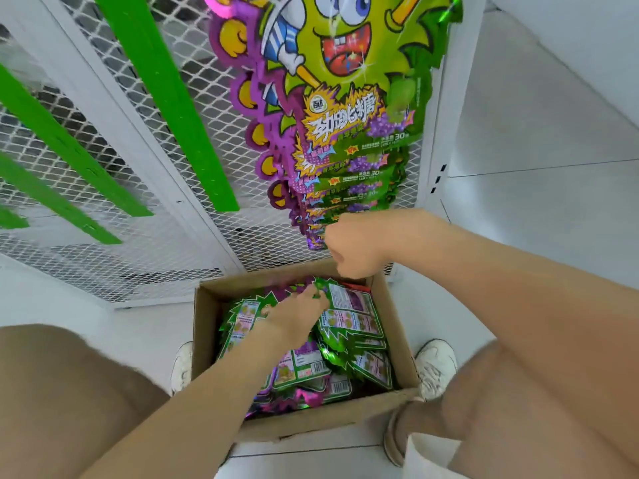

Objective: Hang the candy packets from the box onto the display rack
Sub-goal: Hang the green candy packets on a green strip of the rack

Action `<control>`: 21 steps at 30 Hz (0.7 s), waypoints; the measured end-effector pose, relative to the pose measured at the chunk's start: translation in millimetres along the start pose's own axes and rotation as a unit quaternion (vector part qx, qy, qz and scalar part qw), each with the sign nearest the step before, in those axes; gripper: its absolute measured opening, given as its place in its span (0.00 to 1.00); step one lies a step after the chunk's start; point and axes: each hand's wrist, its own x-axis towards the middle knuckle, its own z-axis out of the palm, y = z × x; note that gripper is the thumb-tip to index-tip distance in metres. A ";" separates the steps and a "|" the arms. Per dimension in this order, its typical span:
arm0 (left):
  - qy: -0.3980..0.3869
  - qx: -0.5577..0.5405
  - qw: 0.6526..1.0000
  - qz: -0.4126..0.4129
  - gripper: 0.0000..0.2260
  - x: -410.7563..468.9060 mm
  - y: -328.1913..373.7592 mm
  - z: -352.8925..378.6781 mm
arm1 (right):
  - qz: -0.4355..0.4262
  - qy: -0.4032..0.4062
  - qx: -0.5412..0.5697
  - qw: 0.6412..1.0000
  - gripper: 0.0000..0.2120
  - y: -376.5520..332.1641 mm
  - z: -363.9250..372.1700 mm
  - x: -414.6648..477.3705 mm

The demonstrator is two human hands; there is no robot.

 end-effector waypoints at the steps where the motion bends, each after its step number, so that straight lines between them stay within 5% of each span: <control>1: 0.019 0.051 0.998 0.006 0.37 1.0 3.5 3.3 | 0.002 -0.002 -0.002 1.000 0.18 -0.3 0.2 1.6; 5: 0.068 0.175 0.982 0.027 0.30 11.7 3.3 7.2 | 0.004 -0.006 -0.016 1.000 0.17 3.9 5.4 7.0; 8: 0.124 0.167 0.976 0.058 0.21 15.5 -3.5 1.6 | 0.004 -0.011 -0.014 1.000 0.17 7.0 7.9 7.3; 12: 0.201 0.014 0.972 0.121 0.04 6.1 -6.2 -39.2 | 0.005 -0.031 -0.004 1.000 0.16 13.7 6.5 6.3; 17: 0.205 -0.177 0.957 0.101 0.08 -33.4 -9.6 -101.5 | -0.014 -0.070 0.044 0.996 0.24 14.1 -1.1 -7.6; 21: 0.280 -0.291 0.910 0.093 0.10 -71.7 -14.0 -132.5 | -0.044 0.050 0.092 0.994 0.17 7.5 -5.5 -18.6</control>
